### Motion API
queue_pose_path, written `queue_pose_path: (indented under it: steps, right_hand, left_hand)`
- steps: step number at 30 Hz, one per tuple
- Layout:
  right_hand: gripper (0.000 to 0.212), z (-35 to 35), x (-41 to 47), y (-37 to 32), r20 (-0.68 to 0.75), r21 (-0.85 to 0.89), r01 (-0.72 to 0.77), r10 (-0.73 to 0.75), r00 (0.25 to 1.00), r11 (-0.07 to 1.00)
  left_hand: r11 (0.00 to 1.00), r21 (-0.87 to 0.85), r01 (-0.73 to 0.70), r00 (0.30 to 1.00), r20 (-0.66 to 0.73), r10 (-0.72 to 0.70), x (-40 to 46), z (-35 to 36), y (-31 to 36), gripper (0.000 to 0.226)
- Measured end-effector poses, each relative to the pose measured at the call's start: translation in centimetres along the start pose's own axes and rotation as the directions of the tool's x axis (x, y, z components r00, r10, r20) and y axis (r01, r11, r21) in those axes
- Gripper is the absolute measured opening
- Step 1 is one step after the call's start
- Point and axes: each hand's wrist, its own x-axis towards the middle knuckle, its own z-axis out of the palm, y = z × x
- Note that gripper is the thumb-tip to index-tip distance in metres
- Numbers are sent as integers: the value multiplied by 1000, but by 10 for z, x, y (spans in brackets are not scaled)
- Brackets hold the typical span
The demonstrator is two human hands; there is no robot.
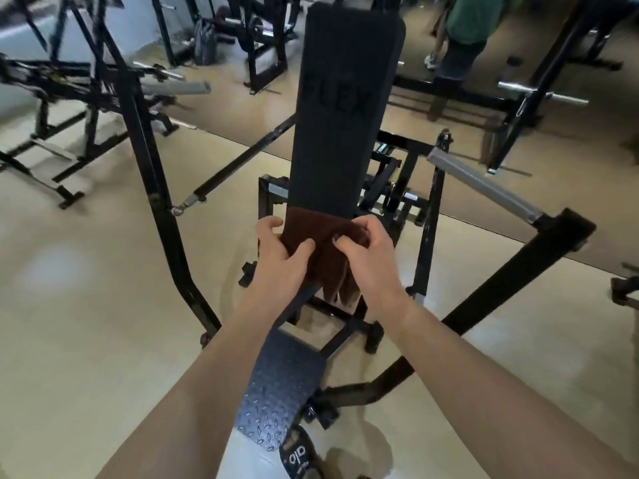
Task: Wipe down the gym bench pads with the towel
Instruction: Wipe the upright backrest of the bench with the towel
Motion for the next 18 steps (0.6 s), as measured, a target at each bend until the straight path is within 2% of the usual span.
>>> queue_pose_path:
  steps: [4, 6, 9, 13, 15, 18]
  right_hand:
    - [10, 8, 58, -15, 12, 7, 54, -54, 998, 999]
    - [13, 12, 87, -20, 50, -47, 105, -102, 994, 993]
    - [13, 16, 133, -31, 97, -170, 202, -187, 977, 965]
    - [12, 15, 198, -57, 187, -234, 285, -244, 952, 930]
    - [10, 15, 233, -75, 275, -233, 272, -206, 939, 934]
    - [23, 10, 282, -101, 472, -228, 169, -43, 881, 959]
  left_hand:
    - [980, 189, -59, 998, -16, 64, 62, 10, 12, 33]
    - [974, 218, -60, 998, -1, 61, 85, 17, 19, 34]
    - [1000, 3, -25, 1000, 13, 25, 124, 32, 26, 42]
    - [950, -305, 68, 997, -21, -78, 183, 63, 43, 54]
    - [880, -453, 141, 989, 19, -148, 210, 77, 57, 62]
    - [680, -707, 193, 976, 66, -209, 250, 94, 74, 60]
